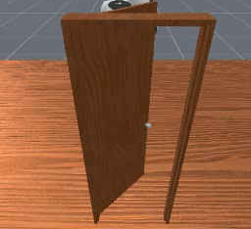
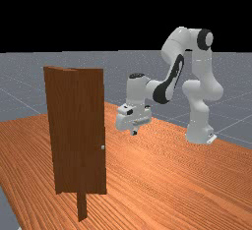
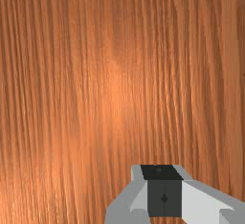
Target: Close the door
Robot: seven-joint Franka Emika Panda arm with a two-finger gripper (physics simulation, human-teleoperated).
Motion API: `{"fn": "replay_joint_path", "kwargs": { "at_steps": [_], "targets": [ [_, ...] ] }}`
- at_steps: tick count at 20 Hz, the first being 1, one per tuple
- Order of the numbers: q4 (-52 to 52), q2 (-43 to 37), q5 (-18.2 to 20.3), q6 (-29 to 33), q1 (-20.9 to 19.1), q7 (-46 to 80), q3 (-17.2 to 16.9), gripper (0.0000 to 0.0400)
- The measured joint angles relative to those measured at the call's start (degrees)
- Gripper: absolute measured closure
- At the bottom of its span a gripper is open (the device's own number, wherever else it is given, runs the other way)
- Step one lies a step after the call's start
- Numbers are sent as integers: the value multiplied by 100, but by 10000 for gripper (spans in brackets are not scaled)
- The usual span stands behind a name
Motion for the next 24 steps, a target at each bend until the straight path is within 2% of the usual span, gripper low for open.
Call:
{"fn": "replay_joint_path", "kwargs": {
  "at_steps": [15, 17, 18, 19, 20, 24],
  "targets": [
    [109, 69, -12, -41, 95, 144, 63, 400],
    [469, 310, 8, -158, 94, 120, 72, 400],
    [1369, 886, 40, -497, 75, 14, 99, 400],
    [2839, 1775, 79, -1079, 60, -3, 116, 400],
    [4970, 3001, 115, -1988, 32, -43, 131, 400],
    [5034, 3107, 123, -1985, 13, 22, 109, 400]
  ]
}}
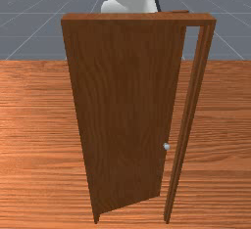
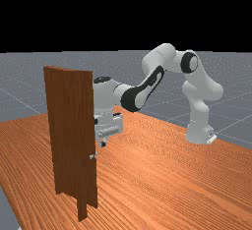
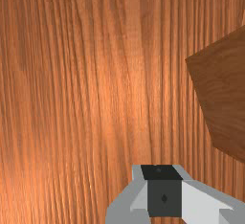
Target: Close the door
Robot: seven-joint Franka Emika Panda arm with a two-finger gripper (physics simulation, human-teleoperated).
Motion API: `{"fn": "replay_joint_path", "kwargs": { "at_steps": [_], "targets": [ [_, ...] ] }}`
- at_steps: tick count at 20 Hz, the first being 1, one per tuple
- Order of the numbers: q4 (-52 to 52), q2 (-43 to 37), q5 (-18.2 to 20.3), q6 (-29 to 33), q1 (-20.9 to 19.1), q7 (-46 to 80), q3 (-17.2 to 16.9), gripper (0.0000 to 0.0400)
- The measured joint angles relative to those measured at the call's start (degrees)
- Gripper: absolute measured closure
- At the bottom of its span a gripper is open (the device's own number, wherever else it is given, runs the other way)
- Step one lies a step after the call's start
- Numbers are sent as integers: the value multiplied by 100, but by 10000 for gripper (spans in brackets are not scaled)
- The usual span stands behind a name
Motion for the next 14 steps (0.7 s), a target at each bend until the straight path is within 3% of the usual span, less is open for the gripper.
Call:
{"fn": "replay_joint_path", "kwargs": {
  "at_steps": [8, 14],
  "targets": [
    [-140, -83, -12, 51, 59, 70, 9, 400],
    [966, 551, -35, -417, 74, 83, -7, 400]
  ]
}}
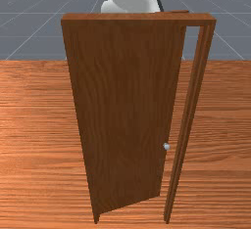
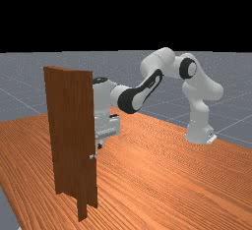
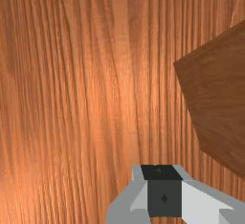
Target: Close the door
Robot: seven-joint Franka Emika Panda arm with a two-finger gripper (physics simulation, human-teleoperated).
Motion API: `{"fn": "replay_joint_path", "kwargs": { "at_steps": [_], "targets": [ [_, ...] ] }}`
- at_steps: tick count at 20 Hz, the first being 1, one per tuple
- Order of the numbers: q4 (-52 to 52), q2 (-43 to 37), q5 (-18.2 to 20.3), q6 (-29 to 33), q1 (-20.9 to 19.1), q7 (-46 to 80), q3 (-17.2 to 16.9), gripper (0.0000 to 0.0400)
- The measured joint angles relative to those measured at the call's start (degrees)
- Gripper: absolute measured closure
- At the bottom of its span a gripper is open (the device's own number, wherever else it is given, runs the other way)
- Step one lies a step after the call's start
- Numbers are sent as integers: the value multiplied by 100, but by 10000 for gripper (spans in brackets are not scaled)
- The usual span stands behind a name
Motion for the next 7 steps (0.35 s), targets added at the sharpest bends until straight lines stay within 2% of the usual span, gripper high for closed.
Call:
{"fn": "replay_joint_path", "kwargs": {
  "at_steps": [6, 7],
  "targets": [
    [-12, -2, -7, -5, 120, 140, 22, 400],
    [437, 239, -131, -214, 193, 217, -65, 400]
  ]
}}
